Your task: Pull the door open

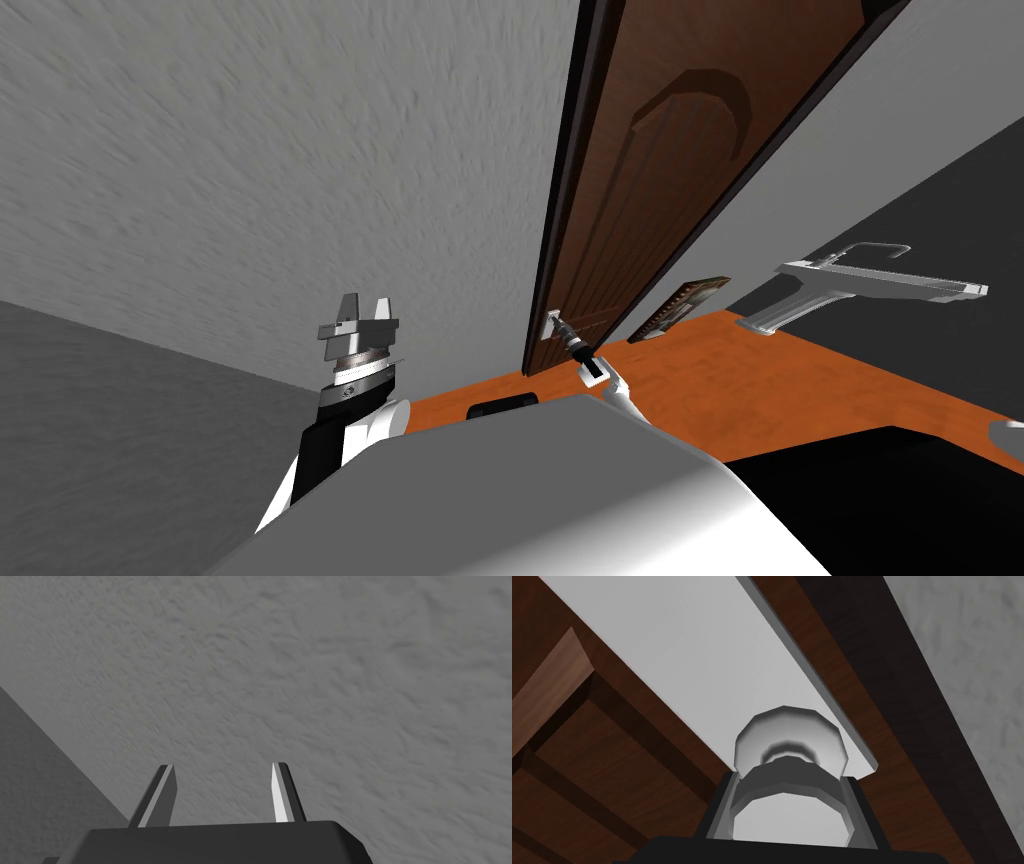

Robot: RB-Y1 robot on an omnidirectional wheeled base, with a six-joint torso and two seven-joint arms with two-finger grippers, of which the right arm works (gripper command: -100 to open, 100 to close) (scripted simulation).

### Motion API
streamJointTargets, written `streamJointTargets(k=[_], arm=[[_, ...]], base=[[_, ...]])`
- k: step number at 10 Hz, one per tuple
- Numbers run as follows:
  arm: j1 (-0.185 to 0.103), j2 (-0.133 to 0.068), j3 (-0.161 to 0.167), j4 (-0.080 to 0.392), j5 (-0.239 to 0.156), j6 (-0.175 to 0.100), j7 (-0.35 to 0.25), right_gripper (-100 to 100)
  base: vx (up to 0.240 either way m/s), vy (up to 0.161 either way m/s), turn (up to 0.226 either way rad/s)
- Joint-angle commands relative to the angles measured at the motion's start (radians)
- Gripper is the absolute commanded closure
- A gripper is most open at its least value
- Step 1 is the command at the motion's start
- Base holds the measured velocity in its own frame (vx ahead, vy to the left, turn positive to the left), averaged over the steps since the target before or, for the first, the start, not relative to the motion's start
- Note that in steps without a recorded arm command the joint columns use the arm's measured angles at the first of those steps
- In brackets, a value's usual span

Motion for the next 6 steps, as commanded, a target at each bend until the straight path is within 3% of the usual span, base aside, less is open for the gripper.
streamJointTargets(k=[1,4,6], arm=[[-0.003,0.001,0.017,-0.002,-0.030,0.004,-0.050,100],[-0.007,-0.001,0.024,0.000,-0.051,0.008,-0.109,100],[-0.015,-0.004,0.038,0.003,-0.095,0.015,-0.173,100]], base=[[-0.069,-0.044,0.077],[-0.045,-0.025,0.029],[-0.053,-0.031,0.061]])
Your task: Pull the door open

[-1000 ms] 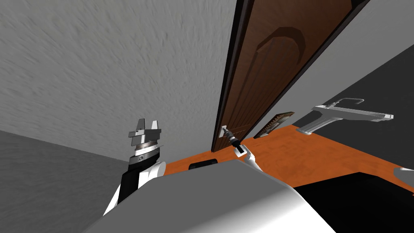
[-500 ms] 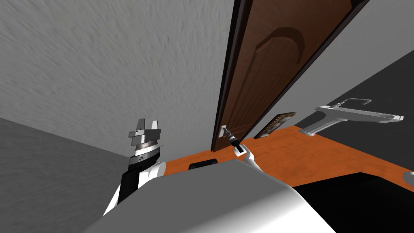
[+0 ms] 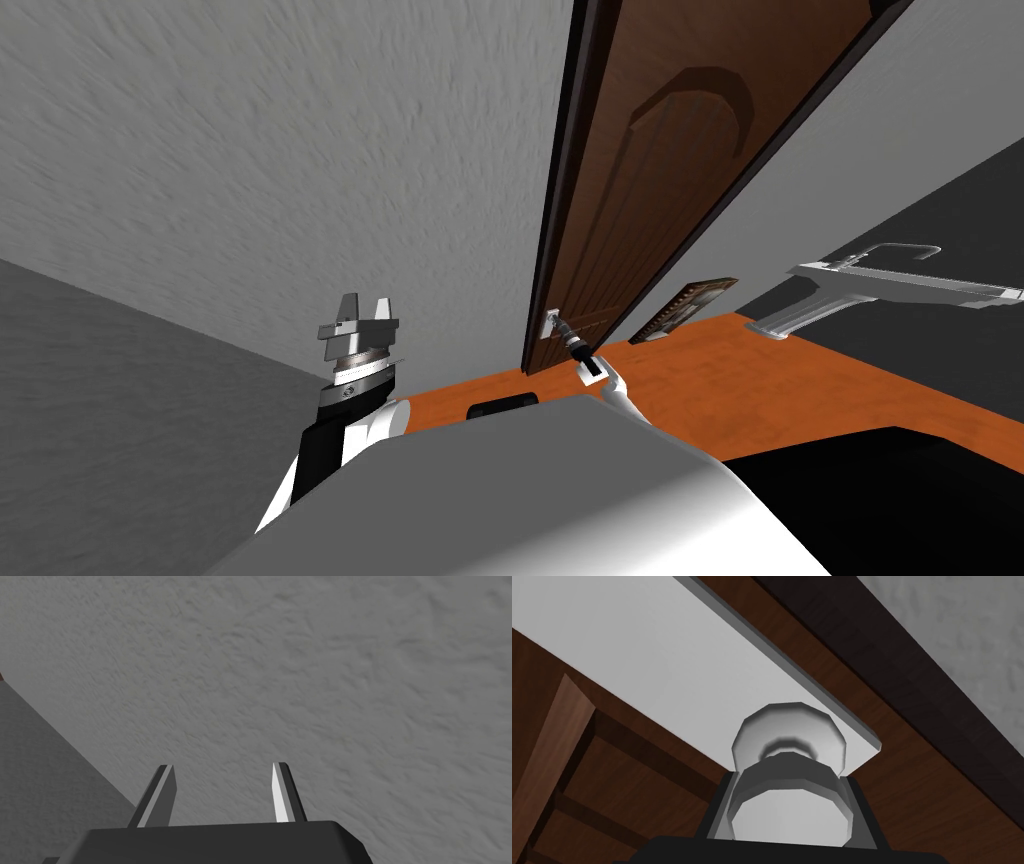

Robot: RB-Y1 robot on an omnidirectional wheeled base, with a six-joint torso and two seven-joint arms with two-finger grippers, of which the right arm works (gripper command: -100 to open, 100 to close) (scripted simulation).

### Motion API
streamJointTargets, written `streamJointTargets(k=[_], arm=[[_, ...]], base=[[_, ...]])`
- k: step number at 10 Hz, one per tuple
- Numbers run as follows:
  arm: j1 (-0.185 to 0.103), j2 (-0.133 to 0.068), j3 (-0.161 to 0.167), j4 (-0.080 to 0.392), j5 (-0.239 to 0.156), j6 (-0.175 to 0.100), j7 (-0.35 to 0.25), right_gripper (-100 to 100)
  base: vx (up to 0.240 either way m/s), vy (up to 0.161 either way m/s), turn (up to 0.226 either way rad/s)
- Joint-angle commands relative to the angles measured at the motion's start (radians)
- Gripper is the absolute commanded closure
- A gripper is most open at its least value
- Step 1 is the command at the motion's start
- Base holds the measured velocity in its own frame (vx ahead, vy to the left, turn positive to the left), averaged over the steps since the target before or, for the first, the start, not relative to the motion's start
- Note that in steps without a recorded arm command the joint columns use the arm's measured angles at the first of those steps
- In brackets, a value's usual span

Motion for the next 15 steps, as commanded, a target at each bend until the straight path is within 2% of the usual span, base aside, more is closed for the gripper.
streamJointTargets(k=[1,4,5,6,7,8,9,11,12,13,14,15], arm=[[-0.001,0.003,0.014,-0.007,-0.013,0.004,-0.041,100],[-0.010,0.000,0.029,-0.003,-0.059,0.012,-0.118,100],[-0.010,0.000,0.029,-0.003,-0.059,0.012,-0.123,100],[-0.014,-0.002,0.037,-0.002,-0.082,0.015,-0.162,100],[-0.014,-0.002,0.037,-0.002,-0.082,0.015,-0.165,100],[-0.019,-0.004,0.045,0.000,-0.106,0.020,-0.203,100],[-0.019,-0.004,0.045,0.000,-0.106,0.020,-0.206,100],[-0.028,-0.008,0.062,0.004,-0.155,0.028,-0.271,100],[-0.028,-0.008,0.062,0.004,-0.155,0.028,-0.288,100],[-0.033,-0.009,0.070,0.005,-0.180,0.032,-0.321,100],[-0.033,-0.009,0.070,0.005,-0.180,0.032,-0.330,100],[-0.038,-0.011,0.078,0.007,-0.205,0.036,-0.366,100]], base=[[-0.058,-0.040,0.036],[-0.047,-0.028,0.040],[-0.043,-0.027,0.025],[-0.044,-0.028,0.037],[-0.037,-0.020,0.022],[-0.049,-0.018,0.041],[-0.041,-0.027,0.026],[-0.060,-0.050,0.070],[-0.058,-0.041,0.048],[-0.065,-0.026,0.032],[-0.046,-0.021,0.031],[-0.045,-0.031,0.059]])
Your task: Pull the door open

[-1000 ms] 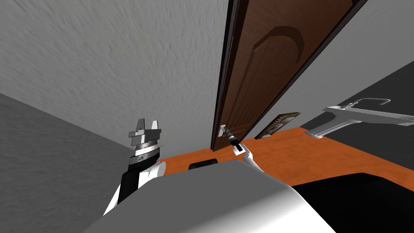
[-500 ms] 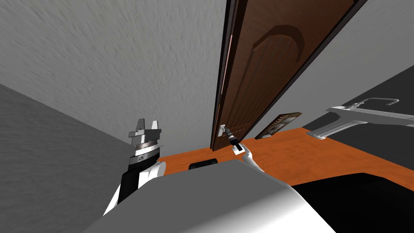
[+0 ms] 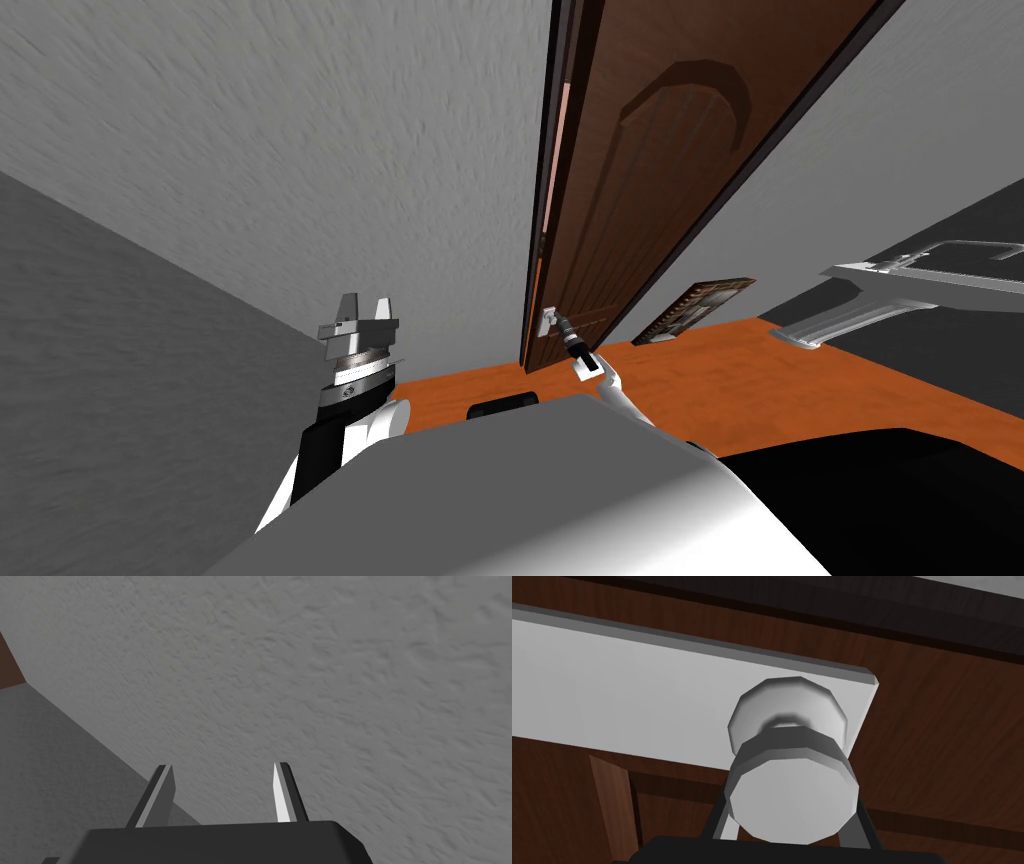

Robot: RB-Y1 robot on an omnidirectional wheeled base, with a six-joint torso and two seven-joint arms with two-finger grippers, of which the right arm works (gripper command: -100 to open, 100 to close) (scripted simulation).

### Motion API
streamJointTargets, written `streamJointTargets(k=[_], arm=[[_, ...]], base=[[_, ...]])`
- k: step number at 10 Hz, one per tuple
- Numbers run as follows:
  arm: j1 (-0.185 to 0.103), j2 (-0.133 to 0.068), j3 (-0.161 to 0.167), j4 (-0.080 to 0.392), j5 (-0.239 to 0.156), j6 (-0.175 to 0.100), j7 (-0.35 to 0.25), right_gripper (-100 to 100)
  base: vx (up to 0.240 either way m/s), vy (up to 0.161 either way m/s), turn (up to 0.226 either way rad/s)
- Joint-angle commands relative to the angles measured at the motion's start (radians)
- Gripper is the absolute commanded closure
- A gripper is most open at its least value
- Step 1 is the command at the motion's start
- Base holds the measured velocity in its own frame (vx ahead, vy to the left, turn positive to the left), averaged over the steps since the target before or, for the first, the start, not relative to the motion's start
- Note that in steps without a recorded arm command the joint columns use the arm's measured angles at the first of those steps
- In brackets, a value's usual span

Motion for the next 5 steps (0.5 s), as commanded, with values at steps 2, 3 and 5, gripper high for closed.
streamJointTargets(k=[2,3,5], arm=[[-0.006,0.005,0.027,-0.006,-0.036,0.001,-0.069,100],[-0.006,0.005,0.027,-0.006,-0.036,0.001,-0.072,100],[-0.016,0.002,0.044,-0.002,-0.087,0.010,-0.136,100]], base=[[-0.049,-0.029,0.025],[-0.038,-0.027,0.041],[-0.063,-0.041,0.064]])
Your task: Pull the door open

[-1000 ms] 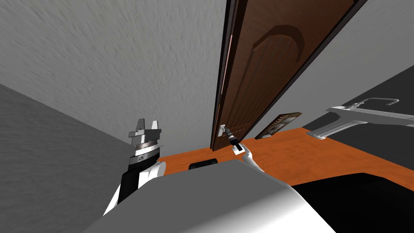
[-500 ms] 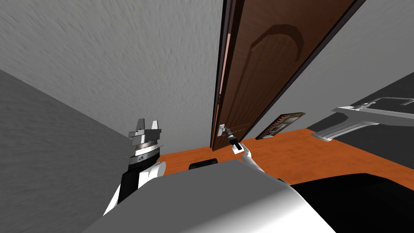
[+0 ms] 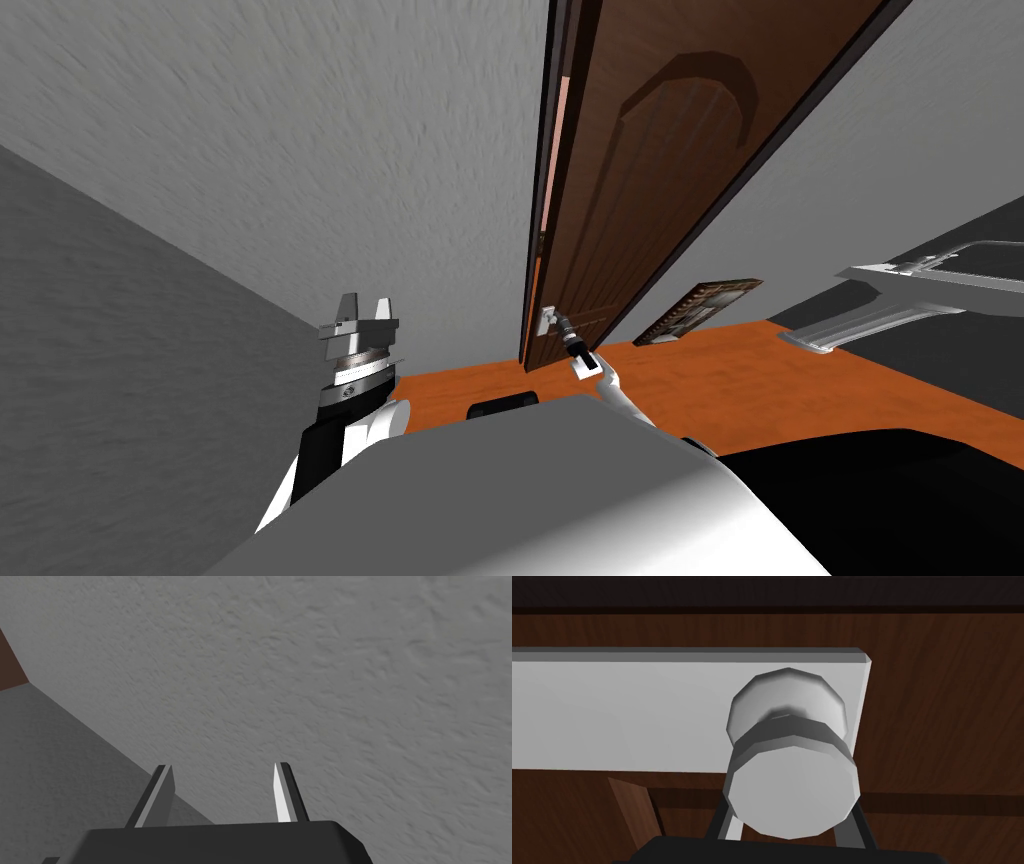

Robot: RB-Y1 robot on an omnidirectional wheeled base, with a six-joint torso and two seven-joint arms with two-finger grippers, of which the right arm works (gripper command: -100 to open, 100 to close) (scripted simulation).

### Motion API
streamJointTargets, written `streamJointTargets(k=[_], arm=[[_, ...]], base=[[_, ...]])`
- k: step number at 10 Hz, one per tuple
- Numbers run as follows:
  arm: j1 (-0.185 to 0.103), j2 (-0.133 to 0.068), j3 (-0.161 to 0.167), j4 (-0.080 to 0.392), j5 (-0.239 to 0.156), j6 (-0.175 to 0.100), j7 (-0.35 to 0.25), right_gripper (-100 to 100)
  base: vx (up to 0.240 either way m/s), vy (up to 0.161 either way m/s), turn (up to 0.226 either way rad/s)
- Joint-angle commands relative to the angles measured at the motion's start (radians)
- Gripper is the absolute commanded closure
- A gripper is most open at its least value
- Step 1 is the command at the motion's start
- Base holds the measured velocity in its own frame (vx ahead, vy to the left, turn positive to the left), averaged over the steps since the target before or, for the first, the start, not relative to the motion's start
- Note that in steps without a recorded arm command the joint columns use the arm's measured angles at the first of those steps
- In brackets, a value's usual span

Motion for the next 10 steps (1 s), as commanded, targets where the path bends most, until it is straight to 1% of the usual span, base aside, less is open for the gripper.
streamJointTargets(k=[1,2,3,5,6,7,8,9,10], arm=[[-0.004,0.009,0.021,-0.008,-0.013,-0.001,-0.040,100],[-0.008,0.008,0.030,-0.006,-0.038,0.003,-0.074,100],[-0.008,0.008,0.030,-0.006,-0.038,0.003,-0.082,100],[-0.018,0.004,0.047,-0.003,-0.089,0.011,-0.149,100],[-0.018,0.004,0.047,-0.003,-0.089,0.011,-0.164,100],[-0.023,0.002,0.055,-0.001,-0.114,0.015,-0.201,100],[-0.023,0.002,0.055,-0.001,-0.114,0.015,-0.206,100],[-0.027,0.000,0.063,0.001,-0.138,0.019,-0.244,100],[-0.032,-0.002,0.072,0.003,-0.163,0.024,-0.270,100]], base=[[-0.062,-0.035,0.028],[-0.059,-0.031,0.057],[-0.040,-0.027,0.047],[-0.063,-0.031,0.056],[-0.051,-0.031,0.027],[-0.051,-0.035,0.052],[-0.042,-0.036,0.035],[-0.049,-0.034,0.047],[-0.074,-0.052,0.070]])
